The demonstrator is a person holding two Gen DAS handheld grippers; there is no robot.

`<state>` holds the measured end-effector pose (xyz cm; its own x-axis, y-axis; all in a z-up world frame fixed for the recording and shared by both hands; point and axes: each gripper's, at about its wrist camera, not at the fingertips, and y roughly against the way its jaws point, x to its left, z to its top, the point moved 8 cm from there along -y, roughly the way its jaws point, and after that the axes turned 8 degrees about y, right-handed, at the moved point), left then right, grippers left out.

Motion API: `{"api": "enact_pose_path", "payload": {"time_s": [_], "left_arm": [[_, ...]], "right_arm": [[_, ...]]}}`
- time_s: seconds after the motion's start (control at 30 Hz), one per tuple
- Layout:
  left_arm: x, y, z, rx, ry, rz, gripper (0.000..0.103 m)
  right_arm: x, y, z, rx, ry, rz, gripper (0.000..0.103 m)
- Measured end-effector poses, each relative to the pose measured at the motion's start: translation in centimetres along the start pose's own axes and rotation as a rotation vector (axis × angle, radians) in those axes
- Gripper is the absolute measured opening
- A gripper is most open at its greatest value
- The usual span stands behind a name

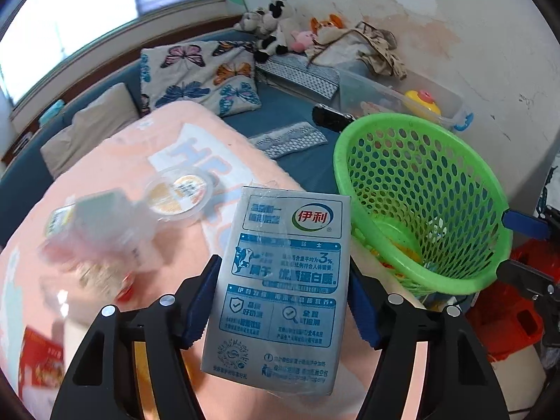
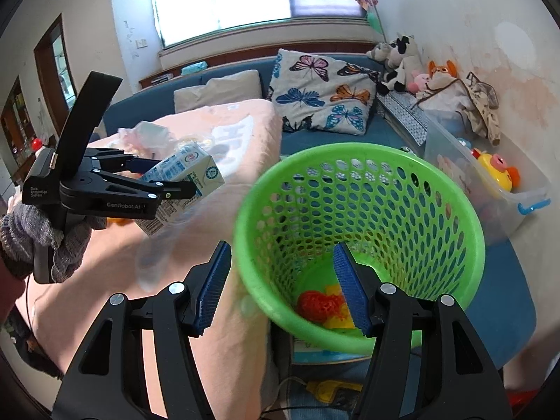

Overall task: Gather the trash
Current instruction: 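Grasp the clear plastic tub with right gripper while left gripper holds the carton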

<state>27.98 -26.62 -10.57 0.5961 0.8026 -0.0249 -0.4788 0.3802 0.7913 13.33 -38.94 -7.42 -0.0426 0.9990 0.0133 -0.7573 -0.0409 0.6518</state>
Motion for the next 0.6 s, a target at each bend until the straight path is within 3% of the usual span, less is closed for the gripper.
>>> {"api": "enact_pose_path", "payload": {"time_s": [0.23, 0.6], "left_arm": [[1.5, 5.5, -1.6, -0.065, 0.027, 0.057, 0.065], [7.4, 15.5, -5.2, -0.177, 0.139, 0.172, 0.065]], "right_arm": [[2.7, 1.4, 0.4, -0.016, 0.027, 0.040, 0.061], [9.1, 1.9, 2.6, -0.032, 0.110, 0.138, 0.061]]}}
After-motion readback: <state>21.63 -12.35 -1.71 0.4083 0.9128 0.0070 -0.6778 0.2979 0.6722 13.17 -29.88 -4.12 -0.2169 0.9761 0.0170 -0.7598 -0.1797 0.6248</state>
